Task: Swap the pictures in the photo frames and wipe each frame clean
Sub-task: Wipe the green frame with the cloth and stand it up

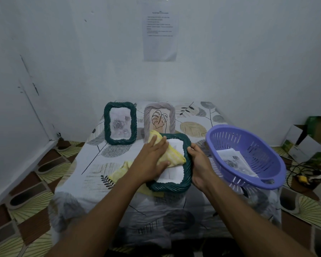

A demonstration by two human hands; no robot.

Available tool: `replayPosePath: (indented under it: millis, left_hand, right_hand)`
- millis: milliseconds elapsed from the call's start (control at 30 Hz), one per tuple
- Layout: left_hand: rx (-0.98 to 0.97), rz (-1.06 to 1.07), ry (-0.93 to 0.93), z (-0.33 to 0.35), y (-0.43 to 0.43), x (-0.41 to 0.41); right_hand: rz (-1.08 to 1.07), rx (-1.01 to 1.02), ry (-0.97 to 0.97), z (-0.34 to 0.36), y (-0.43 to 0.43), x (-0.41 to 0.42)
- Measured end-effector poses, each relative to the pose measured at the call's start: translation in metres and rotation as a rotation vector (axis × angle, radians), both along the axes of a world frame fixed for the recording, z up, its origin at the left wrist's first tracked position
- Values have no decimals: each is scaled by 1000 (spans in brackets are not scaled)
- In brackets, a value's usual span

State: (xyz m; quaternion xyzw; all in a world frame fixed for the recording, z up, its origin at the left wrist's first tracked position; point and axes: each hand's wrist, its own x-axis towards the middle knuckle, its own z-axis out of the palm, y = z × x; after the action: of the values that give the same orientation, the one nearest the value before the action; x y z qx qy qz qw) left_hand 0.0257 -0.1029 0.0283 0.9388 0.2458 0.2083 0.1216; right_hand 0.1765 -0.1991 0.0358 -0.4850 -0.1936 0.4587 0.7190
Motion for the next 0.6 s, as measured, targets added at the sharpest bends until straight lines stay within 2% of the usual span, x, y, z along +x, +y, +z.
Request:
replayPosePath:
  millis: [133, 333, 600]
  left_hand:
    - [33, -13, 17, -18, -16, 5]
    - [-37, 200, -206, -23, -17, 11]
    - [79, -93, 29, -34, -28, -12]
  right_hand:
    - [2, 1, -24, -1, -3, 7]
    - [9, 20, 40, -11, -11, 2]
    - [-34, -4, 25, -12, -9, 11]
